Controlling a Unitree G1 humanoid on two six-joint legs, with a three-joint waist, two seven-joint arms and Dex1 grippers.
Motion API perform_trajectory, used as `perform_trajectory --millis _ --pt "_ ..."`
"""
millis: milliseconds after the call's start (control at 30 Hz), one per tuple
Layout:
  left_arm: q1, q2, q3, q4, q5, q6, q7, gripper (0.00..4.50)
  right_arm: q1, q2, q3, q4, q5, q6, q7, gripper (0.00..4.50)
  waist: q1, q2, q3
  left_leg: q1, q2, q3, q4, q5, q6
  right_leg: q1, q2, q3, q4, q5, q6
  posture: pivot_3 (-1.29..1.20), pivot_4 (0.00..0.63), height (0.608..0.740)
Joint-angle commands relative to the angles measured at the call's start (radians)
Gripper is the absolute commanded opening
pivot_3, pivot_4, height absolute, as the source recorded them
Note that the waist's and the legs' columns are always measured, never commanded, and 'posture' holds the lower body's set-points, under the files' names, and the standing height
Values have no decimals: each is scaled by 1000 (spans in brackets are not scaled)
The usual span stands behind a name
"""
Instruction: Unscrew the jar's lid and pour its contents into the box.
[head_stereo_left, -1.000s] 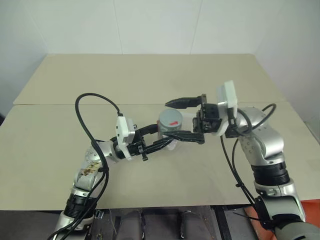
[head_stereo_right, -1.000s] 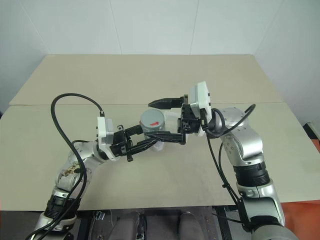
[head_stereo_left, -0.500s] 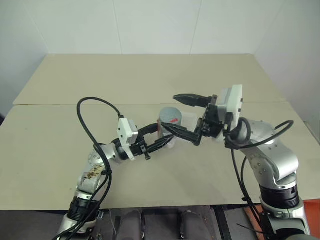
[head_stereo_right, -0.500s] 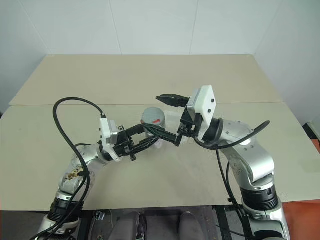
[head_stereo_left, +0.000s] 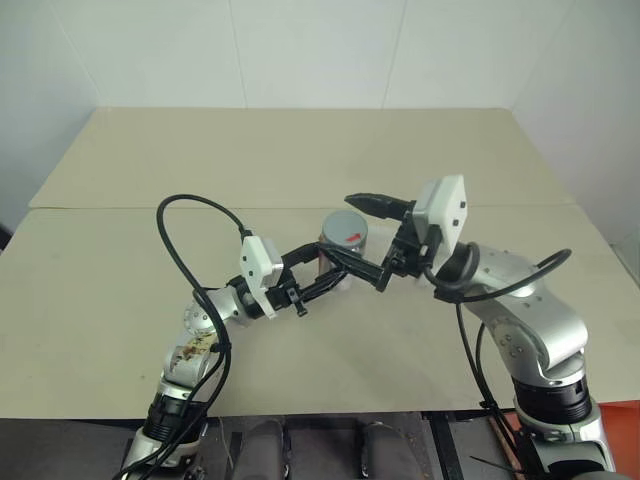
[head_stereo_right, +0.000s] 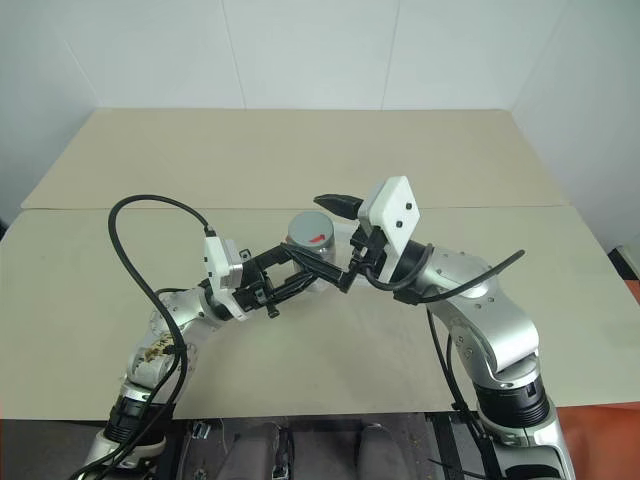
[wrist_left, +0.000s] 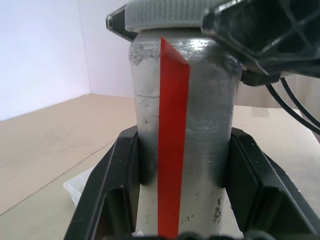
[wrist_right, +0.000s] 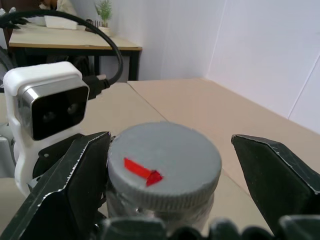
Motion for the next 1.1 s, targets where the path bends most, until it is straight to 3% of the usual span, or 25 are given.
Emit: perform_trajectory --millis 33,133,200,300,333,700,1100 --pt "-7 -5 -1 -19 -9 -25 1 2012 -6 0 -9 -46 3 -1 -14 4486 0 0 0 0 0 0 0 0 0 0 0 0 0 0 0 0 150 740" --pt "-5 -4 0 -21 -9 -23 1 2012 -3 3 -12 -49 10 0 -17 4316 0 0 0 0 0 0 0 0 0 0 0 0 0 0 0 0 150 740" --pt "-3 -3 0 -21 -10 -22 0 2012 -2 3 -13 -51 13 1 -19 3875 0 0 0 0 0 0 0 0 0 0 0 0 0 0 0 0 150 740" --pt "-2 -1 0 -22 -10 -21 0 2012 2 7 -19 -57 22 6 -22 2867 0 0 0 0 0 0 0 0 0 0 0 0 0 0 0 0 150 740" --pt "-1 0 -1 -23 -11 -20 0 2012 3 5 -19 -60 23 8 -21 2804 0 0 0 0 0 0 0 0 0 0 0 0 0 0 0 0 150 740" --pt "-7 28 10 -20 -76 3 -80 2012 19 -14 -25 -37 71 -28 66 2804 0 0 0 0 0 0 0 0 0 0 0 0 0 0 0 0 150 740" --pt "-31 66 28 1 -130 20 -159 2012 -117 -87 -19 283 119 -152 485 2804 -1 0 0 0 0 0 0 0 0 0 0 0 0 0 0 0 150 740"
